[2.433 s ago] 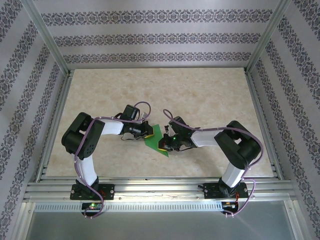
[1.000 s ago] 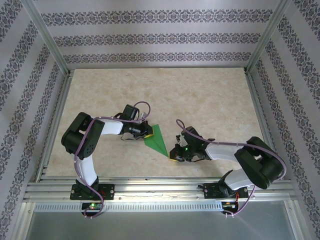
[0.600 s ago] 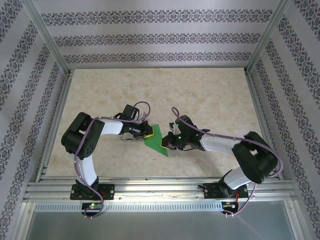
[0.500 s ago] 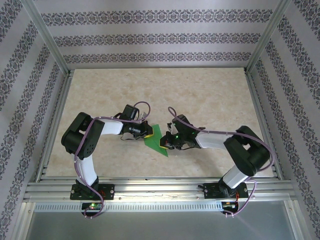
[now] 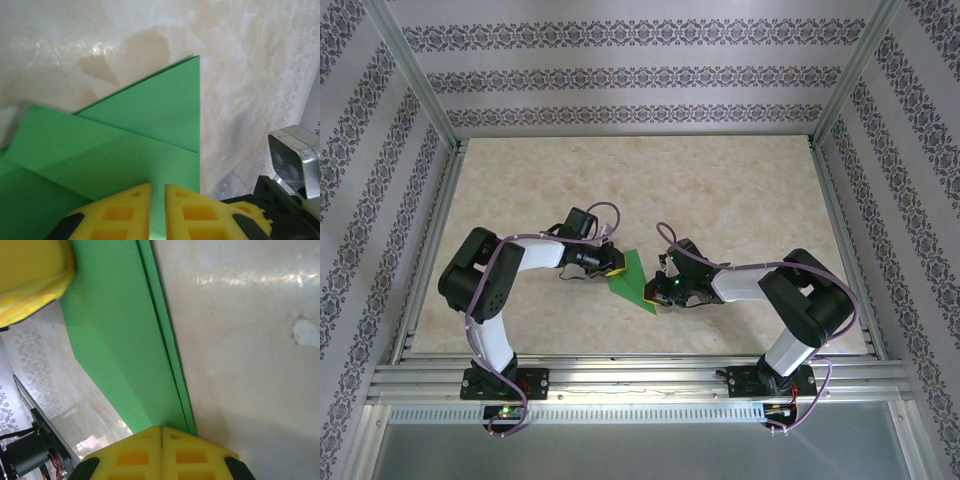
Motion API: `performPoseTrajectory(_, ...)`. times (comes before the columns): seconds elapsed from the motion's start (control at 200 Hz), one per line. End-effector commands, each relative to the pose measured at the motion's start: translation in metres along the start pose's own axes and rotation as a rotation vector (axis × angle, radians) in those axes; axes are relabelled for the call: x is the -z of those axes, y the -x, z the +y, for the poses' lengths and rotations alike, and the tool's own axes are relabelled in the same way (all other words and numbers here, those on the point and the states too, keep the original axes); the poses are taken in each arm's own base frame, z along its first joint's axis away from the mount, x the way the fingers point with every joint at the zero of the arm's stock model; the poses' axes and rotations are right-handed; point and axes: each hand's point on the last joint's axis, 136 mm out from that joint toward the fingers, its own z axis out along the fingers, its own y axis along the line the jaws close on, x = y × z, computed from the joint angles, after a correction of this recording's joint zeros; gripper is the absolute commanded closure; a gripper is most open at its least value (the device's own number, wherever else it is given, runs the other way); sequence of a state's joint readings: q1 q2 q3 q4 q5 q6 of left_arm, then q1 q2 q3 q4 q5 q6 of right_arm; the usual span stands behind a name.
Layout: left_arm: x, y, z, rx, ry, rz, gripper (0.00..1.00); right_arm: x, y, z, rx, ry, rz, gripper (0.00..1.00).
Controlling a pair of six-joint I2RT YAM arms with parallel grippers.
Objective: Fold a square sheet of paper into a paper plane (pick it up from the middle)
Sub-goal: Fourth fold the wing at the center of the table.
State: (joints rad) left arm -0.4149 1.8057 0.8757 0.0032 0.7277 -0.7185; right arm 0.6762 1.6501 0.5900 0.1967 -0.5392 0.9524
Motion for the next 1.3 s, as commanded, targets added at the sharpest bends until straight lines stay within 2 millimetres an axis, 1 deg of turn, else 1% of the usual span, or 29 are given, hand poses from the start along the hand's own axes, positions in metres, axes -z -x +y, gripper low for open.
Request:
performPoseTrajectory(0.0, 0.015, -0.001, -0.02, -0.058, 0.015, -0.032, 0.86, -0.002, -0.03, -0.06, -0.112, -0.204, 0.074, 1.0)
performPoseTrajectory(0.055, 0.012, -0.008, -0.025, -0.056, 0.01, -0.021, 0.87, -0.003, -0.029, -0.059, -0.111, -0.201, 0.072, 1.0)
performPoseTrajectory(0.145, 0.002, -0.022, -0.031, -0.058, -0.001, 0.008, 0.88, -0.003, -0.028, -0.058, -0.111, -0.2, 0.069, 1.0)
performPoseTrajectory(0.255, -0.015, -0.036, -0.03, -0.043, 0.002, 0.041, 0.91, -0.003, -0.027, -0.058, -0.111, -0.203, 0.066, 1.0)
performPoseTrajectory(0.285, -0.019, -0.038, -0.028, -0.04, 0.005, 0.046, 0.91, -0.003, -0.027, -0.058, -0.112, -0.203, 0.066, 1.0)
performPoseTrajectory(0.365, -0.025, -0.038, -0.016, -0.031, 0.044, 0.049, 0.92, -0.003, -0.028, -0.059, -0.111, -0.204, 0.067, 1.0)
performPoseTrajectory(0.395, -0.026, -0.037, -0.005, -0.024, 0.085, 0.042, 0.92, -0.003, -0.028, -0.059, -0.111, -0.205, 0.067, 1.0)
performPoseTrajectory(0.45, -0.026, -0.034, 0.005, -0.02, 0.127, 0.037, 0.92, -0.003, -0.029, -0.06, -0.112, -0.208, 0.07, 1.0)
performPoseTrajectory(0.595, -0.018, -0.016, 0.021, 0.009, 0.137, 0.001, 0.92, -0.003, -0.031, -0.064, -0.111, -0.218, 0.076, 1.0)
performPoseTrajectory(0.694, -0.009, -0.002, 0.034, 0.029, 0.147, -0.016, 0.92, -0.003, -0.032, -0.065, -0.11, -0.22, 0.08, 1.0)
performPoseTrajectory(0.839, 0.004, 0.02, 0.044, 0.061, 0.129, -0.039, 0.91, -0.003, -0.034, -0.067, -0.105, -0.222, 0.083, 1.0)
performPoseTrajectory(0.994, 0.018, 0.043, 0.056, 0.097, 0.166, -0.063, 0.91, -0.003, -0.034, -0.066, -0.103, -0.218, 0.084, 1.0)
performPoseTrajectory(1.054, 0.023, 0.048, 0.056, 0.104, 0.172, -0.066, 0.92, -0.003, -0.035, -0.065, -0.101, -0.216, 0.087, 1.0)
performPoseTrajectory(1.179, 0.037, 0.052, 0.043, 0.077, 0.189, -0.082, 0.91, -0.002, -0.033, -0.063, -0.094, -0.21, 0.085, 1.0)
performPoseTrajectory(1.239, 0.043, 0.052, 0.031, 0.06, 0.168, -0.102, 0.91, -0.001, -0.033, -0.061, -0.094, -0.207, 0.084, 1.0)
performPoseTrajectory(1.294, 0.046, 0.048, 0.018, 0.039, 0.144, -0.109, 0.91, -0.001, -0.032, -0.059, -0.092, -0.203, 0.08, 1.0)
